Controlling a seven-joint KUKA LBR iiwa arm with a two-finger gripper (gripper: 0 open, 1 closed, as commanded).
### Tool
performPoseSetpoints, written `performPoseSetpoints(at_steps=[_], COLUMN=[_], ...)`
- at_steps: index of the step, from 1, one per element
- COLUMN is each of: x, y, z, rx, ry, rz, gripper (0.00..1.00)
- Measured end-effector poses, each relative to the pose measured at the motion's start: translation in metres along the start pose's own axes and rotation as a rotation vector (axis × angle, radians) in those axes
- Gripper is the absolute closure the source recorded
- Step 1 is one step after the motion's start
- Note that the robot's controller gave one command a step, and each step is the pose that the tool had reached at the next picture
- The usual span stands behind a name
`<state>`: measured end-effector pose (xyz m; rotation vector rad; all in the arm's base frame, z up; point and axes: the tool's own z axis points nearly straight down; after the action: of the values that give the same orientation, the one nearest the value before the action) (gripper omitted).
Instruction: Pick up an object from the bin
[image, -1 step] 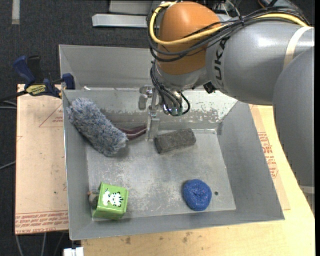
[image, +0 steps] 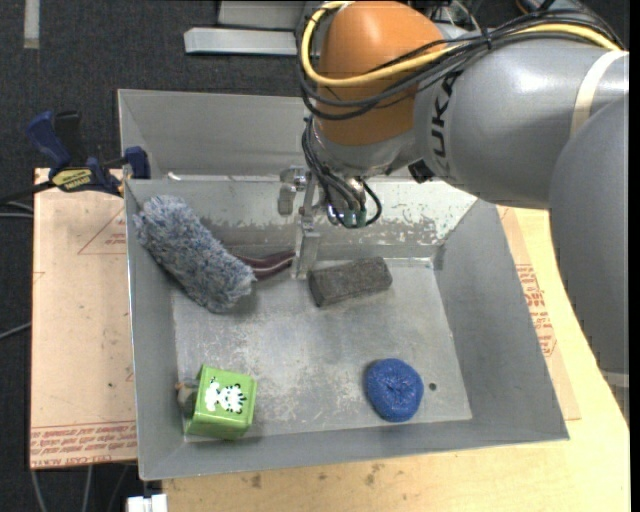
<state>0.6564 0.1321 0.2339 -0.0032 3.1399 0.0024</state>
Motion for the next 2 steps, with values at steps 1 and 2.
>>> performPoseSetpoints(at_steps=[1,2], x=[0.019,0.013], y=[-0.052,-0.076], z=[0.051,0.086], rx=[-0.001,0.003], ry=[-0.003,0.0], rz=[-0.074,-0.043], gripper=[0.0,0.0])
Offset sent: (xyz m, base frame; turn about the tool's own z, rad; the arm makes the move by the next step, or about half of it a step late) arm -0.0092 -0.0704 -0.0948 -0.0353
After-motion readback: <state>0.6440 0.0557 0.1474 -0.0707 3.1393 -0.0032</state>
